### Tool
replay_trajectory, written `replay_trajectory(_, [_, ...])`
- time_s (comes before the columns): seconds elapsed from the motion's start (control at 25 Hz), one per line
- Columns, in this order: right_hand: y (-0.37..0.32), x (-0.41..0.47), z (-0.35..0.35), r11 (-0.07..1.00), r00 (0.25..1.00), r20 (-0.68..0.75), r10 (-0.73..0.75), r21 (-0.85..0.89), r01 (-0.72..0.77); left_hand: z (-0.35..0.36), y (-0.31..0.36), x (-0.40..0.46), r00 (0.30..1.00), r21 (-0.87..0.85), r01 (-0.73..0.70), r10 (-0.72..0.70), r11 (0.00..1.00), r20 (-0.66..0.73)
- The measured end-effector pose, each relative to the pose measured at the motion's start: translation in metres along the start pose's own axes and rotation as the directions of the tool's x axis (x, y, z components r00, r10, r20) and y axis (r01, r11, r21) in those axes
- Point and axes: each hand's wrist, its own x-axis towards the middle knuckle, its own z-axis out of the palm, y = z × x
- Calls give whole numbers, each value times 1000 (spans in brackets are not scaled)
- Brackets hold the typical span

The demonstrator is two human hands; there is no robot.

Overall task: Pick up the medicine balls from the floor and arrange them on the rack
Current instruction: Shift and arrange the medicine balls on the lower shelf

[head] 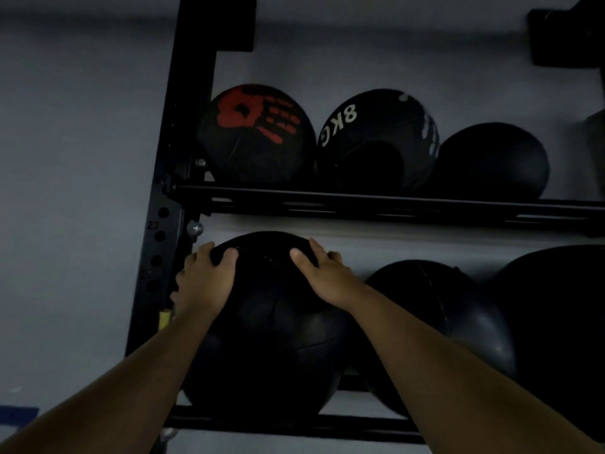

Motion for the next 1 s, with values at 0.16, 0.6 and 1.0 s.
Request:
replay_trajectory(0.16, [20, 8, -83, 975, 942, -253, -222, -51, 217, 32, 82, -8, 895, 8, -441, 440, 897, -71])
replay_trajectory(0.6, [166, 27, -387, 977, 582, -796, -165, -53, 206, 213, 342, -34, 535, 82, -840, 844, 536, -33])
replay_trajectory(1.0, [215, 70, -407, 959, 819, -574, -7, 227, 168, 317, 392, -22, 676, 85, -736, 719, 672, 165])
